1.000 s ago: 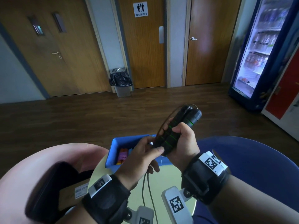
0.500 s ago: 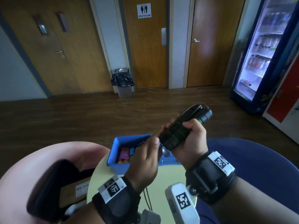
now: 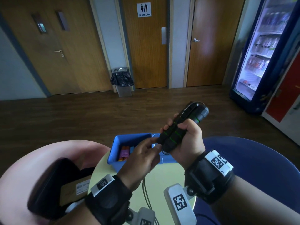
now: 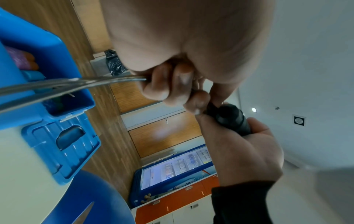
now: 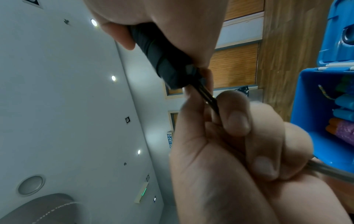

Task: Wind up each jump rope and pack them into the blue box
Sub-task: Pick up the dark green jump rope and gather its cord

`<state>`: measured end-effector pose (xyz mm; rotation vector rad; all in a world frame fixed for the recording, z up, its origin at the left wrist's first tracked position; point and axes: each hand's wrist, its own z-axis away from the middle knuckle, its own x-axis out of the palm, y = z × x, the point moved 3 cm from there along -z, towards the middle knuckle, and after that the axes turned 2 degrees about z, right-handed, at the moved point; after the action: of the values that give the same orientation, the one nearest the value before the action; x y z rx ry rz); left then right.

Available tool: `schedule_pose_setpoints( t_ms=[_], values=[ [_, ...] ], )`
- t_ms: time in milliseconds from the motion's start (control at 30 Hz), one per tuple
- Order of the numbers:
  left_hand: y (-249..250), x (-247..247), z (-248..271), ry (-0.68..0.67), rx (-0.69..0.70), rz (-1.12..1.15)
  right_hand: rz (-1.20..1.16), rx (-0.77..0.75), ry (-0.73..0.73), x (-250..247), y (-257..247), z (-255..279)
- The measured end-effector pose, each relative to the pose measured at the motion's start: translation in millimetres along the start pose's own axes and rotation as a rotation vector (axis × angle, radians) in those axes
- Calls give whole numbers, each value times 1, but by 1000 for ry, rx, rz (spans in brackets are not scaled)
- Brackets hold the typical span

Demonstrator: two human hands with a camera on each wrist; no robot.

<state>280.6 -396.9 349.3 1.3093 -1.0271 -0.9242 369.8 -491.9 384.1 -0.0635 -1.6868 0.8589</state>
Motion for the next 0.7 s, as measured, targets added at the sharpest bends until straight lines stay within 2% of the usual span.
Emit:
schedule_pose_setpoints(
  t_ms=[133, 267, 500, 567, 700],
  values=[
    [6, -4, -1, -65, -12, -127, 70, -14, 23, 2, 1, 0],
    [15, -1, -3, -109, 3, -141, 155, -37, 44, 5, 3, -1],
    [19, 5, -14, -101, 118, -361, 185, 4, -42, 7, 19, 7],
    [19, 1, -15, -63, 132, -405, 257, 51, -20, 3, 22, 7],
    [16, -13, -16, -63, 128, -480, 582, 216, -3, -13, 22, 10]
  ],
)
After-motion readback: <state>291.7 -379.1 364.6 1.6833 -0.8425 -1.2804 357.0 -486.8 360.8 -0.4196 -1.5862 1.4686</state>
